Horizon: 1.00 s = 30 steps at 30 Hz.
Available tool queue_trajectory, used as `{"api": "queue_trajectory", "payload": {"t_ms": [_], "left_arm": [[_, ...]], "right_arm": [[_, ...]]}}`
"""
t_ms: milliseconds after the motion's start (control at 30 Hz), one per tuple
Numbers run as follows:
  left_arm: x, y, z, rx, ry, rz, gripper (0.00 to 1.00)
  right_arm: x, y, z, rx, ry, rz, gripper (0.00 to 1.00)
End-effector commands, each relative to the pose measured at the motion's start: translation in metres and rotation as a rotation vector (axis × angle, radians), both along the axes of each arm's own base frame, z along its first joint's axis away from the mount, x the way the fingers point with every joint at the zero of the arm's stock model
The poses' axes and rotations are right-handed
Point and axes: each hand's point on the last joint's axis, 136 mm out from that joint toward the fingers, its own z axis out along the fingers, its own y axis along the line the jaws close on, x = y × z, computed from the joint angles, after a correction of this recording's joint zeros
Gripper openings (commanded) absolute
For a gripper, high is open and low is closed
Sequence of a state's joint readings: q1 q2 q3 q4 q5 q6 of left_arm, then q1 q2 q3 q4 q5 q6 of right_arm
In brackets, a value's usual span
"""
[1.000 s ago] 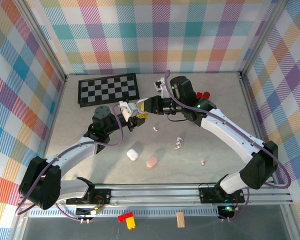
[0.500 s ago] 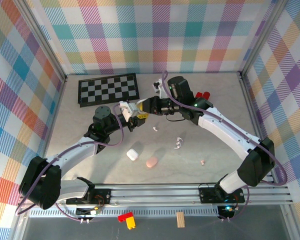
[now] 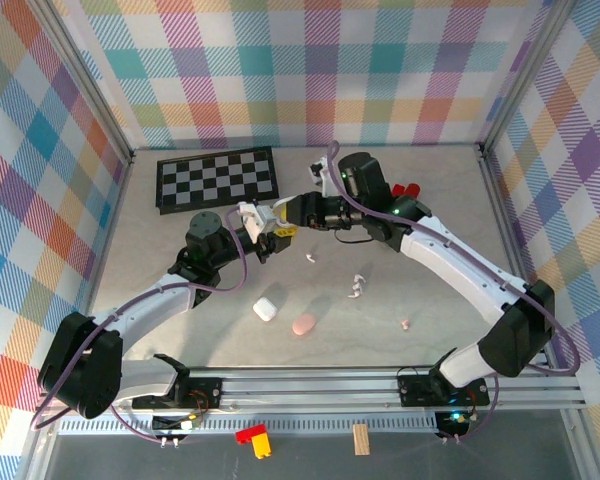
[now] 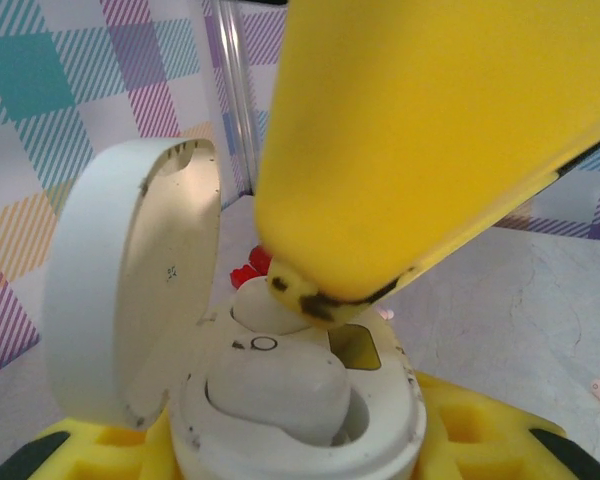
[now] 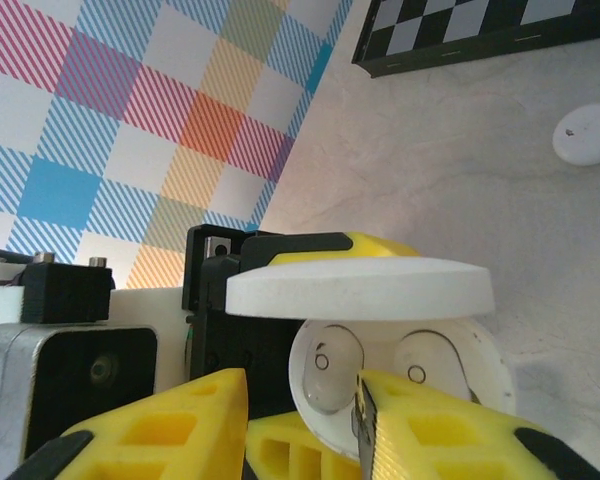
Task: Insert wireless bluetooth earbuds into charging case
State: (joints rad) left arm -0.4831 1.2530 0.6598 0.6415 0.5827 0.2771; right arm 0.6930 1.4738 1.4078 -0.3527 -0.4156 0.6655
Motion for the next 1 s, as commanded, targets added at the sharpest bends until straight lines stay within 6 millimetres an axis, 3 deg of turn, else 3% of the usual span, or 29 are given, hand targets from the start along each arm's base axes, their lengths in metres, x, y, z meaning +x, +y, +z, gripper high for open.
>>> {"api": "queue_trajectory", "payload": {"t_ms": [0,133,267,567,967], "left_arm": [[-0.004,-0.005,0.022,-0.042,-0.067,-0.025,0.34],[-0.003,-0.004,0.016,-0.021,-0.061,-0.019,0.34],[-0.005,-0.003,0.011,0.002,-0.063,-0.021,0.34],[-0.013,-0.002,0.016,0.005,-0.09,-0.035,0.34],[-0.007,0.005,0.024,-0.062,-0.064,0.026,0.33]], "right_arm": [[-0.009,-0.009,0.029,0.046,-0.094,0.02,0.37],[-0.019,-0.01,0.05,0.069,-0.155,0.069,0.4],[-0.011,-0.008,0.06,0.042,-0.187,0.066,0.4],[0.023,0.016,0.039,-0.045,-0.083,0.071,0.4],[0.011,0.0,0.042,-0.014,-0.098,0.023,0.4]]}}
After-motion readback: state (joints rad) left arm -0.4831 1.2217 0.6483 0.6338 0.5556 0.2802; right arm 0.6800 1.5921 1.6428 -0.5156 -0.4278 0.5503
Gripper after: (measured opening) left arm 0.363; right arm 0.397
